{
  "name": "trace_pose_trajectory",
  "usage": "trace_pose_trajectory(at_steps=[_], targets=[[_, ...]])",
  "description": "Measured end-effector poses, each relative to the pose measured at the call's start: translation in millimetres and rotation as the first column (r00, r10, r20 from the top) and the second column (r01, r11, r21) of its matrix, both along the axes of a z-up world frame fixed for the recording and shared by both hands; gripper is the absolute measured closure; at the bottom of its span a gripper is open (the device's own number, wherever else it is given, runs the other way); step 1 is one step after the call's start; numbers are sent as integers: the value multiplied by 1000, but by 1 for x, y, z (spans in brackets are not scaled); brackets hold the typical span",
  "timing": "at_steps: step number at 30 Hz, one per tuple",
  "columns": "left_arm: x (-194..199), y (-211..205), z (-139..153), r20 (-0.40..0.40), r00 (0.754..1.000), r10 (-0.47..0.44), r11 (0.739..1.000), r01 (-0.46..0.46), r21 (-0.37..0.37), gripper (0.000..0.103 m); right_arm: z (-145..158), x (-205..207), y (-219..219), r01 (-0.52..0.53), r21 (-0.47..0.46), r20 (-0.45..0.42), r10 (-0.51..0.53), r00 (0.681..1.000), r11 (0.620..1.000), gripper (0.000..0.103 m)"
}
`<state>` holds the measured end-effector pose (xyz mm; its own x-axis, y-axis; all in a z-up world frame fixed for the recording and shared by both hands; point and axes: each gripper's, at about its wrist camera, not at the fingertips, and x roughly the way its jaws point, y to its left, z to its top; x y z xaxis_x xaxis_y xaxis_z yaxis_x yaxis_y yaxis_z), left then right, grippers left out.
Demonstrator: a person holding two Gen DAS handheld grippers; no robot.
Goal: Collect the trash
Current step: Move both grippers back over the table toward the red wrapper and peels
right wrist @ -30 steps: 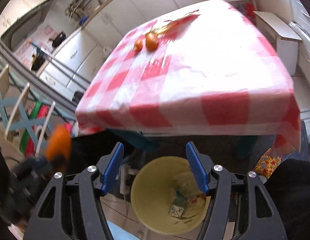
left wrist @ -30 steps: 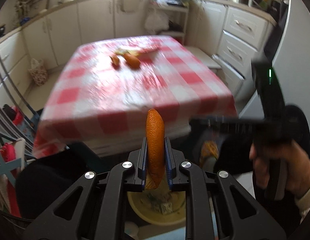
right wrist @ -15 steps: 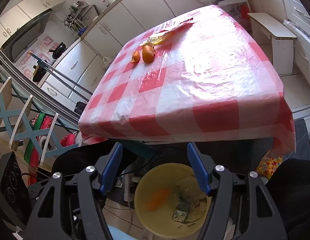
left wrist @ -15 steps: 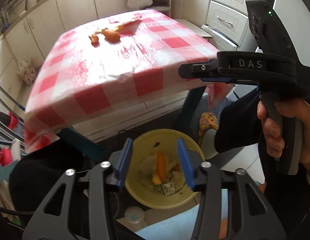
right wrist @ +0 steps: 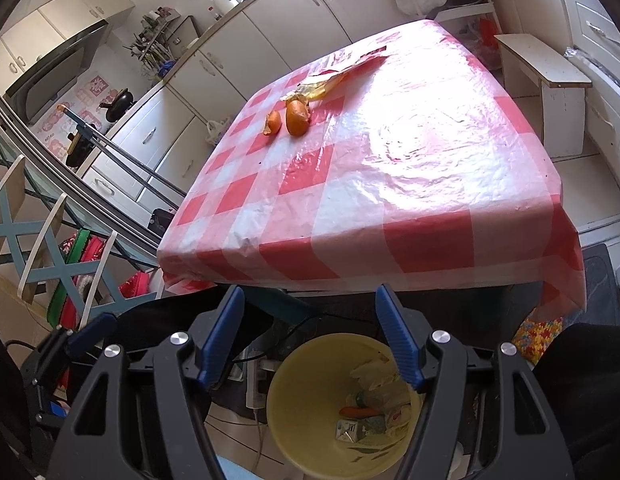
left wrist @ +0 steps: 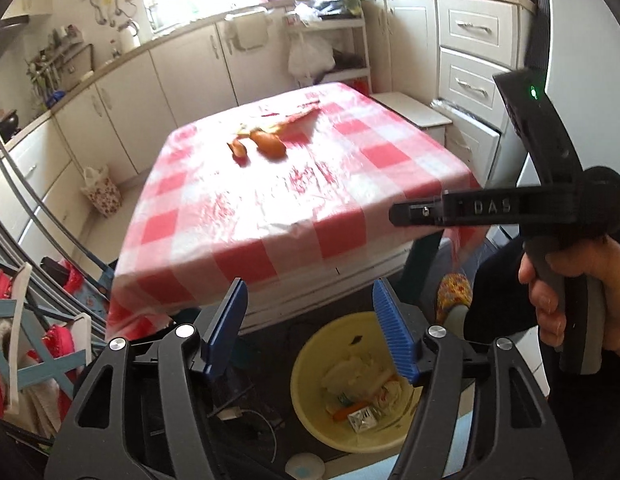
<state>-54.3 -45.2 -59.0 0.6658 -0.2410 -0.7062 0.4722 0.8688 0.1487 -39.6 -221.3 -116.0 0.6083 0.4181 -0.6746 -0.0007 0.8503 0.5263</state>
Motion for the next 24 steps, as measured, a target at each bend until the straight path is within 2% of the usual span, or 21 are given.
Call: trace_pose_trajectory(at_steps=[8,15,20,24], targets=[[5,9,6,19,999,46,999,-45,-28,38,4,1,7,-19,-43,33,21,999,999,37],[22,31,9,25,991,134,988,-132,-75,32,10,4,15,-31,-55,67,35,997,998,37],[46,51,9,16,979,203,974,-200,-103,30,16,14,25,-54,-40,80,57,995,998,37],[67,63,9,3,969,249,961,-247,-122,30,21,33,20,-55,22,76,53,996,998,37]])
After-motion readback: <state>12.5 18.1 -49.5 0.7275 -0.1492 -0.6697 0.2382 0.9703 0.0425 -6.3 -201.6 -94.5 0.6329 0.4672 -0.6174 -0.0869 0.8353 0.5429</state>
